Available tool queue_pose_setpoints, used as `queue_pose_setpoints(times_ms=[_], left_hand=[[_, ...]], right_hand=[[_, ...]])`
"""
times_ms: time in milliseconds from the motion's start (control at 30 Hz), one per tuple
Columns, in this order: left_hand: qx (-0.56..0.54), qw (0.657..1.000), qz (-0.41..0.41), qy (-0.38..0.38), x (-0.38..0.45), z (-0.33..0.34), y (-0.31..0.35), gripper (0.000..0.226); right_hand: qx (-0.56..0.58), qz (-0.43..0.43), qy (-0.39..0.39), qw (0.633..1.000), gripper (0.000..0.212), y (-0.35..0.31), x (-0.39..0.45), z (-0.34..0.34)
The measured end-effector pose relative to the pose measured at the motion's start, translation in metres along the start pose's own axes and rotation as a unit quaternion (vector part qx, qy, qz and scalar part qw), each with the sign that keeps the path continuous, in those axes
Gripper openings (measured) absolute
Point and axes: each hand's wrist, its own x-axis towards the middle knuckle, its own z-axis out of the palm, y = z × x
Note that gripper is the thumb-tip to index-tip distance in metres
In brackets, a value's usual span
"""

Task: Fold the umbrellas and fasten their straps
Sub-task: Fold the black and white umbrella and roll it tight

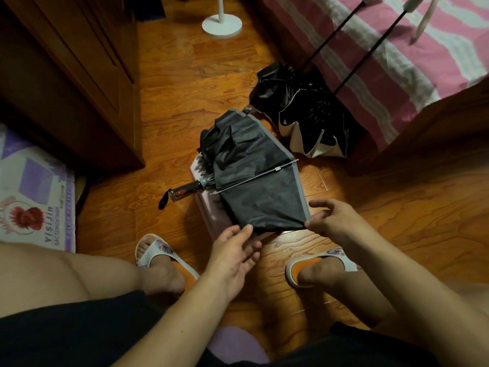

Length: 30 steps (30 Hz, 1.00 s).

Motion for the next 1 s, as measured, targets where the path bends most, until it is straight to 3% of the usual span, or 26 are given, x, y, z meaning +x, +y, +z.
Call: queue_pose_setpoints(times_ms=[200,267,367,467,667,767,1000], left_hand=[[-0.061,0.997,-0.046,0.028,0.001,0.000,-0.001,0.012],[-0.071,0.996,-0.057,0.024,0.002,-0.001,0.000,0.012],[-0.074,0.995,-0.068,0.024,0.002,-0.001,0.000,0.011],[-0.073,0.995,-0.057,0.029,0.002,-0.001,0.002,0.010],[-0.026,0.997,-0.041,0.068,0.006,-0.009,0.002,0.010],[-0.020,0.996,-0.051,0.072,0.010,-0.012,0.003,0.009],[-0.036,0.996,-0.069,-0.032,0.012,-0.008,0.006,0.028]], right_hand=[[-0.012,0.037,-0.005,0.999,0.041,0.003,0.003,-0.002],[0.070,0.092,-0.022,0.993,0.033,0.005,0.001,0.002],[0.240,0.191,-0.111,0.945,0.035,0.007,-0.003,0.011],[0.314,0.192,-0.115,0.923,0.028,0.011,0.001,0.015],[0.193,0.131,-0.027,0.972,0.007,0.015,0.004,0.013],[0.162,0.109,0.002,0.981,0.014,0.014,0.001,0.012],[0.129,0.117,0.019,0.984,0.040,0.015,0.004,0.009]])
